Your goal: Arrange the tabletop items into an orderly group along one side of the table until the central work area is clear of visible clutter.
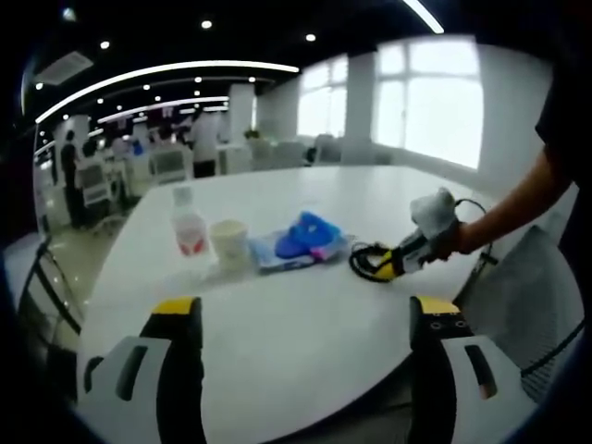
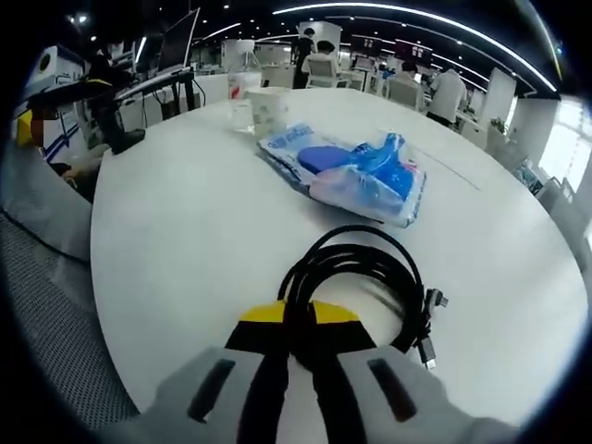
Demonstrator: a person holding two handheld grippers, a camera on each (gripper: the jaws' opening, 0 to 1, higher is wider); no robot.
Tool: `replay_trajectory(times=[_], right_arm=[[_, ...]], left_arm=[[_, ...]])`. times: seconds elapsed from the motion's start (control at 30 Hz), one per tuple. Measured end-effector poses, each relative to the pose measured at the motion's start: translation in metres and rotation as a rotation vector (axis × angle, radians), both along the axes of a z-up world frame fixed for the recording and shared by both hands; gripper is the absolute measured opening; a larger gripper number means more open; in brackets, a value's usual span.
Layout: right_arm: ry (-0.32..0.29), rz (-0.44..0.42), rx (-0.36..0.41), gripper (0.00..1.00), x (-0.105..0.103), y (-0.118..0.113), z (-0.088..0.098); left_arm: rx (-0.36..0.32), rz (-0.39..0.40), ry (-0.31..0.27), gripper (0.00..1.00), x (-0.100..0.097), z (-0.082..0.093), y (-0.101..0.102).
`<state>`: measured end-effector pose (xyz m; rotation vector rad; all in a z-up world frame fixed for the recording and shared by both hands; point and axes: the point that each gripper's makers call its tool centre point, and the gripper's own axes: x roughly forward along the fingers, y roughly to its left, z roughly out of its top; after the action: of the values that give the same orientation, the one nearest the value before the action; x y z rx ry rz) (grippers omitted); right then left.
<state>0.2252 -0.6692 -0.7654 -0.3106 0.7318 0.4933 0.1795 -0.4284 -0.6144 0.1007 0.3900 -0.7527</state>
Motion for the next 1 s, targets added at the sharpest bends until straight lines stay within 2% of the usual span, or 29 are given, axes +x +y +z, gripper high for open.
replay_trajectory(times=[0.2, 0.7, 1.0], right_arm=[[-0.025, 0.022, -0.002, 0.13, -0.001, 0.006, 0.008], [-0.078, -0.028, 0.027, 0.22, 0.009, 0.001, 0.036], [-0.117, -0.041, 0.034, 0.29, 0.022, -0.003, 0.056]], left_arm=[[-0.007, -0.001, -0.004, 0.9, 0.0, 0.002, -0.001], [-0.022, -0.002, -0.013, 0.9, 0.0, 0.005, -0.002], [-0.025, -0.008, -0.016, 0.9, -0.001, 0.006, -0.003]])
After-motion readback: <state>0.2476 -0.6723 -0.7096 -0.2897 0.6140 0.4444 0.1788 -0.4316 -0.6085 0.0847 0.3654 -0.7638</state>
